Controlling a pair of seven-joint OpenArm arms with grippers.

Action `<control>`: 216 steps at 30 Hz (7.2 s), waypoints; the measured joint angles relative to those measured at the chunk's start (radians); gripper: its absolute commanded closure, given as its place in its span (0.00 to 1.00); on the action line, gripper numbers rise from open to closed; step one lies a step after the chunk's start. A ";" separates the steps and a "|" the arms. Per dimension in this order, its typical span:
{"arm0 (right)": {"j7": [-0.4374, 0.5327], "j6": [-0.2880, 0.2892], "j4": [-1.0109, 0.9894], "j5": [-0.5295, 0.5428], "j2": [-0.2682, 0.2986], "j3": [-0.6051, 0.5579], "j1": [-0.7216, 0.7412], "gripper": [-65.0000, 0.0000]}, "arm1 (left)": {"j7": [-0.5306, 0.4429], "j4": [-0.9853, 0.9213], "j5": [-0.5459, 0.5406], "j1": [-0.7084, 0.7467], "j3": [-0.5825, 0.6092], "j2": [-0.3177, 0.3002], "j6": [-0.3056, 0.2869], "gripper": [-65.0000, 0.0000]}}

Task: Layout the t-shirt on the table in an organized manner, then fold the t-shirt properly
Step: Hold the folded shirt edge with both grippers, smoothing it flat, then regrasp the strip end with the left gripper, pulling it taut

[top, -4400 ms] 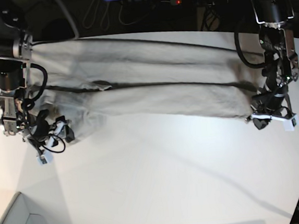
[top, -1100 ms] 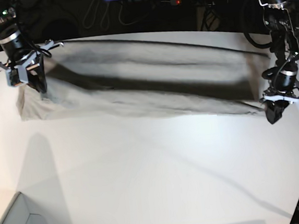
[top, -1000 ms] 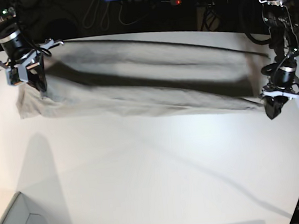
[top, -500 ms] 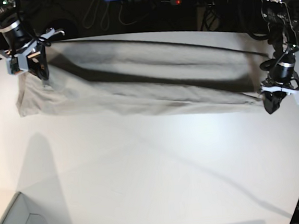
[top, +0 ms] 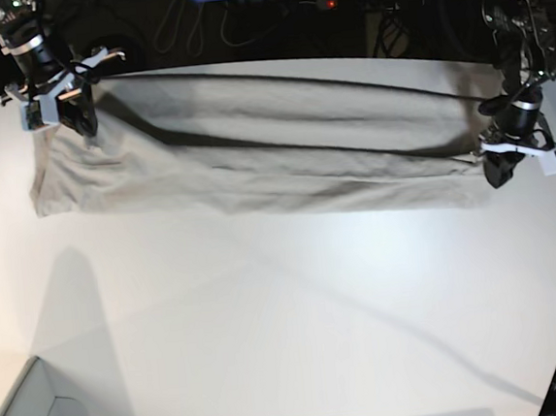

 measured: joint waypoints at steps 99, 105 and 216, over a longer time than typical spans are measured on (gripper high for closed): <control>-0.008 -0.001 -0.360 0.003 0.101 0.068 0.200 0.60 | 0.004 -0.160 0.002 -0.055 0.003 -0.006 0.003 0.77; -0.007 -0.001 -0.360 0.003 0.101 0.068 0.200 0.60 | 0.004 -0.157 0.002 -0.056 0.003 -0.006 0.003 0.43; -0.011 -0.001 -0.358 0.000 0.105 0.068 0.235 0.60 | -0.030 -0.220 0.113 -0.064 -0.095 0.038 -0.015 1.00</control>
